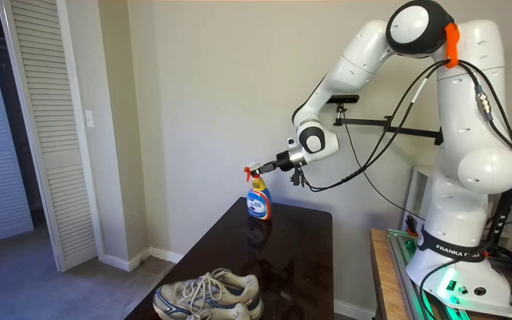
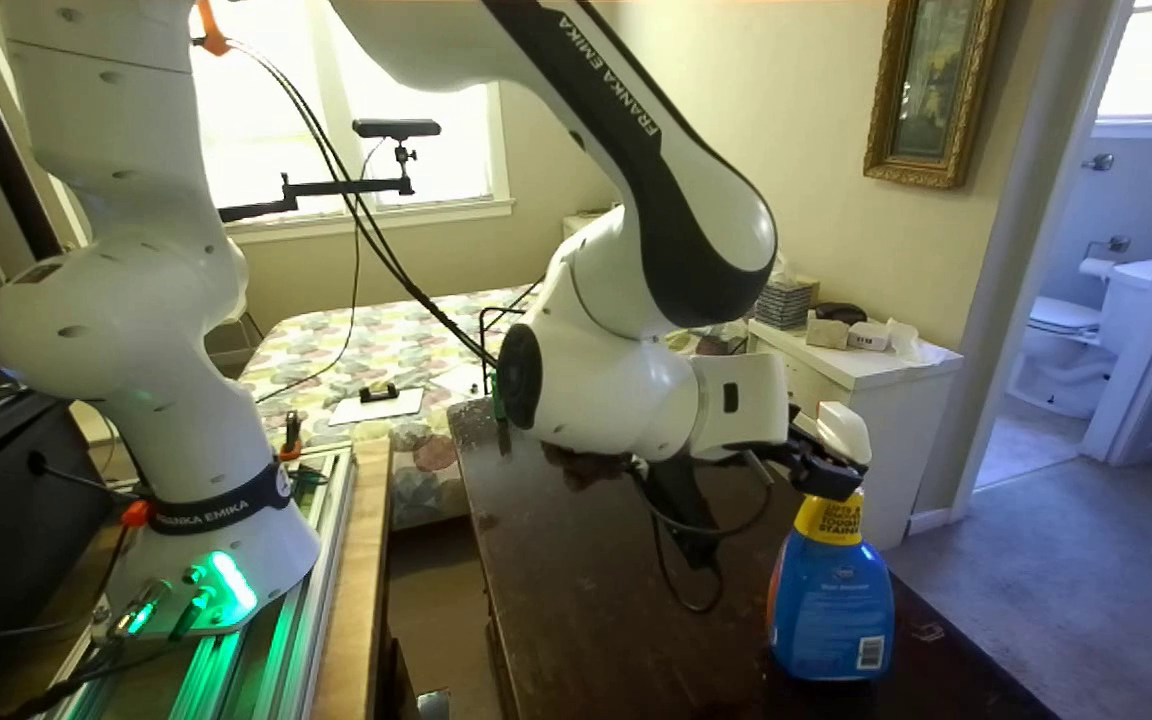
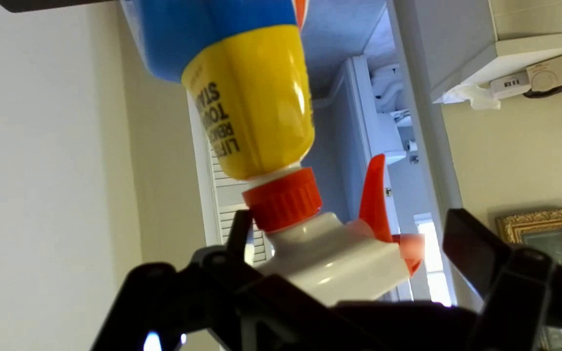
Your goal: Move the blue bottle forwards
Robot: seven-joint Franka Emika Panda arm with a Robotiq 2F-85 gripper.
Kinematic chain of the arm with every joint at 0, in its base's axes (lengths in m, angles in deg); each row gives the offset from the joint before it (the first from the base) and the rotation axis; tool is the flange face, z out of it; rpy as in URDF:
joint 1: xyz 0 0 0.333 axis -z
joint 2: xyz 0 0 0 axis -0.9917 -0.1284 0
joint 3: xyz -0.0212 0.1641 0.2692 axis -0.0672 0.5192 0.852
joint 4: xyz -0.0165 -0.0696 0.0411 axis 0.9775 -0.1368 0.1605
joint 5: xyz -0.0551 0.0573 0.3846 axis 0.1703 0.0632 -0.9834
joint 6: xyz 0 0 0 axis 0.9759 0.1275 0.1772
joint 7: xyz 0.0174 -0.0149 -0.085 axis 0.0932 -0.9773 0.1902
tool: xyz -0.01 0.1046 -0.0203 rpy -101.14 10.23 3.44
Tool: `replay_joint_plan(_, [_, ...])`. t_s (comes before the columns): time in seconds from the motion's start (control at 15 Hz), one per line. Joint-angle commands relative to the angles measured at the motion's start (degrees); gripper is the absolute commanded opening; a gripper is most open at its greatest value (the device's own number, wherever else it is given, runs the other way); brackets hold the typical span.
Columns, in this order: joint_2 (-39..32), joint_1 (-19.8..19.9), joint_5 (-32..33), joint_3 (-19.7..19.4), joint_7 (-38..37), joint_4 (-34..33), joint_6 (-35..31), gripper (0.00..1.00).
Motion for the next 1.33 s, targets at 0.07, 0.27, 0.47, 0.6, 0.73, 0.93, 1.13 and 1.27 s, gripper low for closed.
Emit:
replay_joint_plan(0.07, [6.78,0.44,4.06,0.19,-2.08,1.04,-5.53,1.0])
replay_joint_plan(0.27, [7.32,0.81,4.98,0.55,-2.88,0.91,-5.85,1.0])
replay_joint_plan(0.47, [6.71,1.3,7.7,0.8,-3.99,1.27,-2.77,1.0])
replay_joint_plan(0.6, [5.06,1.8,9.62,0.74,-4.33,0.89,-0.07,1.0])
replay_joint_plan(0.73, [3.96,2.35,13.41,0.47,-4.13,0.92,2.49,1.0])
replay_joint_plan(0.93, [1.41,3.94,16.94,-0.08,-4.86,0.54,6.73,1.0])
replay_joint_plan(1.13, [-1.32,5.59,20.33,-0.69,-6.12,-0.32,10.46,1.0])
replay_joint_plan(1.27, [-2.35,6.33,22.64,-1.16,-7.13,-1.06,11.23,1.0])
